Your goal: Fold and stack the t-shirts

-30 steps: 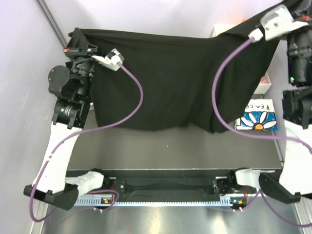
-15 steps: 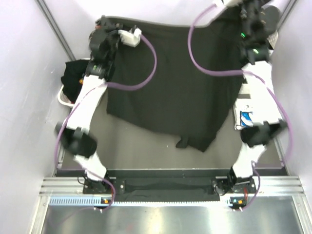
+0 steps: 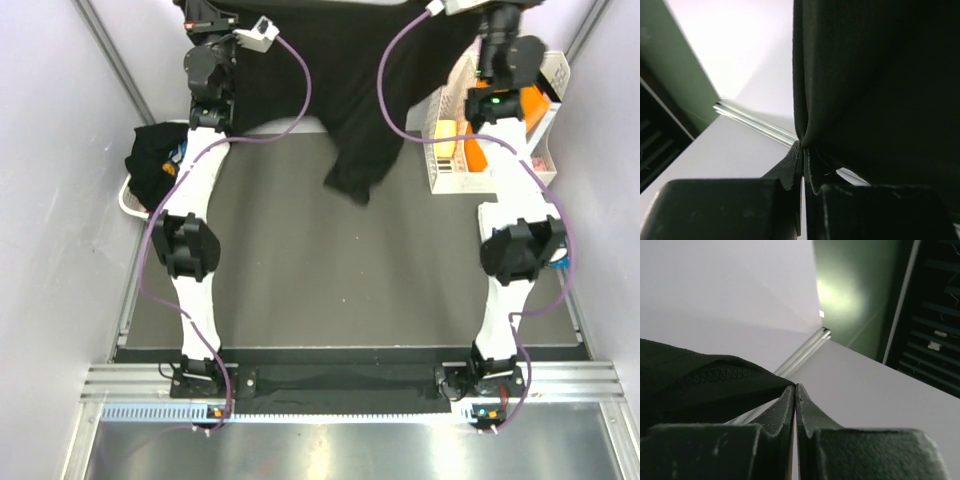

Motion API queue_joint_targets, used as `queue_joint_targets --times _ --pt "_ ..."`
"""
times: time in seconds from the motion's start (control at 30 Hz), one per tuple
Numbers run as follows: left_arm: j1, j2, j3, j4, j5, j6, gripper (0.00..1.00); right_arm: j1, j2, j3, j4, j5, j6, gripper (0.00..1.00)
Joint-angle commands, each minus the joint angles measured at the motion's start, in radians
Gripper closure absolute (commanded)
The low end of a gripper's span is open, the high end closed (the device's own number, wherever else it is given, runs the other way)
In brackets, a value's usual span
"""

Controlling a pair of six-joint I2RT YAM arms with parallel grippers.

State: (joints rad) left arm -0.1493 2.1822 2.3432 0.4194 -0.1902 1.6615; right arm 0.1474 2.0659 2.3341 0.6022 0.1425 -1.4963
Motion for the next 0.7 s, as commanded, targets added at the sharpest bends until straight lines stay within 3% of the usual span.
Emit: queue_joint_targets --times 0.0,0.03,0.27,0.4,0.57,0.67 --pt "-0.036 -0.191 -0.068 0.214 0.009 -0.028 1.00 -0.048 -0.228 -0.010 0.085 -0.006 0.100 1.00" --pt "-0.038 -0.197 -0.102 0.214 0.005 -0.031 1.00 -0.057 -0.271 -0.037 -0.042 -0.018 0.117 1.00" --pt "-0.038 -0.180 -0.270 0.183 -0.057 -0.123 1.00 -0.068 -0.395 -0.389 -0.329 -0.125 0.186 1.00" --pt "-0.038 -0.199 -0.540 0.251 -0.061 -0.132 1.00 -0.069 -0.435 -0.615 -0.423 -0.164 0.200 1.00" --pt "-0.039 -0.245 -0.680 0.213 -0.080 -0.193 1.00 -0.069 -0.447 -0.636 -0.548 -0.147 0.267 1.00" --pt "-0.039 -0.361 -0.829 0.089 -0.019 -0.224 1.00 -0.069 -0.513 -0.673 -0.692 -0.171 0.237 1.00"
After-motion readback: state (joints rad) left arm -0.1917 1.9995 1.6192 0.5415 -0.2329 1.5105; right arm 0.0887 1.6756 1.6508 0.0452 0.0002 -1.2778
